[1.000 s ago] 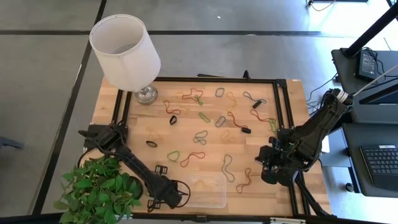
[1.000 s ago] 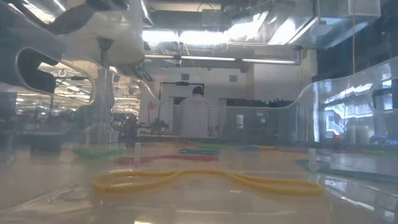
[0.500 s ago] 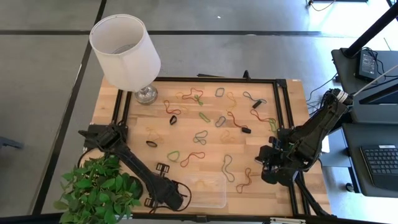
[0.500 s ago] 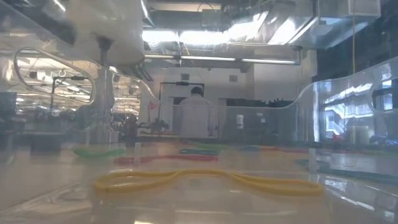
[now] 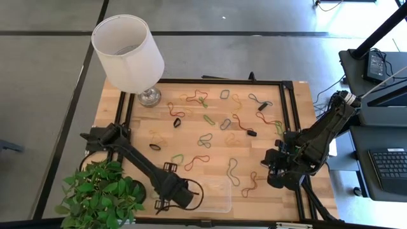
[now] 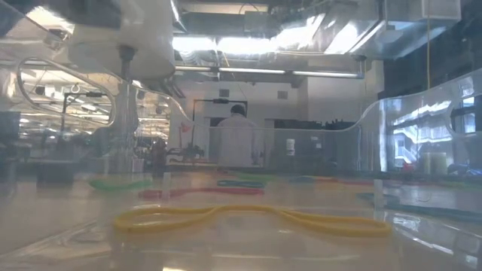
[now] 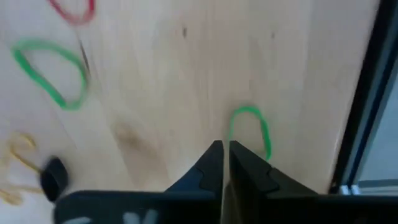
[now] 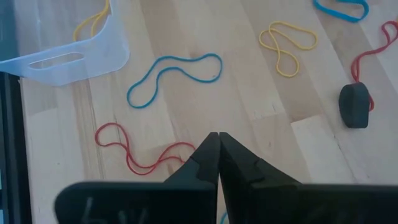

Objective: Pick and place rubber bands into bin
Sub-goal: Put the green rubber band into the transparent bin

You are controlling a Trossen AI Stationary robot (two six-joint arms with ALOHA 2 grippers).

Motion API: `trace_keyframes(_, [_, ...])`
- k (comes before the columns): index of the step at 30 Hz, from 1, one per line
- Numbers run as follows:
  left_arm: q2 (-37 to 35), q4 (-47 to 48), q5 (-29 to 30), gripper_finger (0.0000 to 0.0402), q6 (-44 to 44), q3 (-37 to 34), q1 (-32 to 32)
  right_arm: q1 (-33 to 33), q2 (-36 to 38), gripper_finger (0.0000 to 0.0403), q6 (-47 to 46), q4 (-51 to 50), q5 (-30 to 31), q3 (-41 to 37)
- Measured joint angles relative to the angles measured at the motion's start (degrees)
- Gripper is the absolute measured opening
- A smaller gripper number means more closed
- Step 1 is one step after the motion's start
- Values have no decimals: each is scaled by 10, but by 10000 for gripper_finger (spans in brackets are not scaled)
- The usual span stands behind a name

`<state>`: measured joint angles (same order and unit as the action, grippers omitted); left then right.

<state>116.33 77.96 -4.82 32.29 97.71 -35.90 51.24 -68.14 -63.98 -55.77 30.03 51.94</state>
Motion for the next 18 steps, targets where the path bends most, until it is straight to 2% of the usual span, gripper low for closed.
trace_keyframes(5, [0,-11,-40,82,65,-58,-6,0,0,12,0,1,0,0])
trace_keyframes(9, [0,-70,-58,115,81,-100,-12,0,0,12,0,2,0,0])
trace_keyframes(13, [0,-120,-58,128,106,-131,-20,0,0,12,0,4,0,0])
trace_keyframes(18, [0,-154,-66,126,121,-170,-28,0,0,12,0,8,0,0])
